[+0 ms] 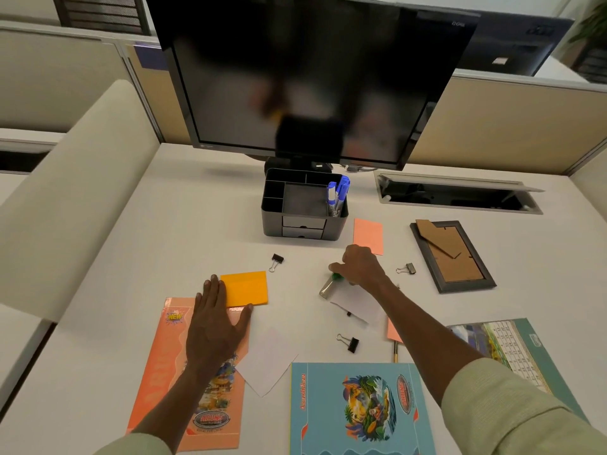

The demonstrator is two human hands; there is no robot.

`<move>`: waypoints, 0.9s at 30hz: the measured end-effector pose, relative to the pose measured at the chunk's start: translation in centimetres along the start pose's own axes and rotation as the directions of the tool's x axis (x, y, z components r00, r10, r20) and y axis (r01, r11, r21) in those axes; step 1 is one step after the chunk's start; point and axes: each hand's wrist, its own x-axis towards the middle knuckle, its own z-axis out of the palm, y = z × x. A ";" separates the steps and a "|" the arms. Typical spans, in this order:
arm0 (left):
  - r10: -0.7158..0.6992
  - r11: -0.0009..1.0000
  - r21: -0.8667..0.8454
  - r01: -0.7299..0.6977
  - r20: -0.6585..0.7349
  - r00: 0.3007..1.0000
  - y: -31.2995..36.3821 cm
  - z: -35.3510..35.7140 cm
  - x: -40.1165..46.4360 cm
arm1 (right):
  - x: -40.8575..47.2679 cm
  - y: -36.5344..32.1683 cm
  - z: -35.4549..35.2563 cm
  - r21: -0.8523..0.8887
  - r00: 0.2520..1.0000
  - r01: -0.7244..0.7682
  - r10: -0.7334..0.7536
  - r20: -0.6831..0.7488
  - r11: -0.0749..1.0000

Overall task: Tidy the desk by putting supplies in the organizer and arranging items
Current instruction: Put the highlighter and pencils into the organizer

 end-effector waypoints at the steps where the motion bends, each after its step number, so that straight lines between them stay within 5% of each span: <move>1: 0.000 1.000 -0.002 0.000 0.000 1.000 0.0 0.0 0.0 | -0.1 -0.1 0.2 -0.015 1.000 0.003 -0.003 0.005 1.000; 16: -0.007 1.000 -0.012 0.006 -0.006 1.000 0.1 0.0 0.0 | 0.0 -0.5 1.1 0.086 0.998 -0.062 0.063 0.000 0.994; 27: -0.024 0.999 -0.026 0.024 0.004 1.000 0.2 -0.1 0.0 | -1.3 -6.5 -2.6 0.142 0.963 0.242 -0.219 -0.159 0.960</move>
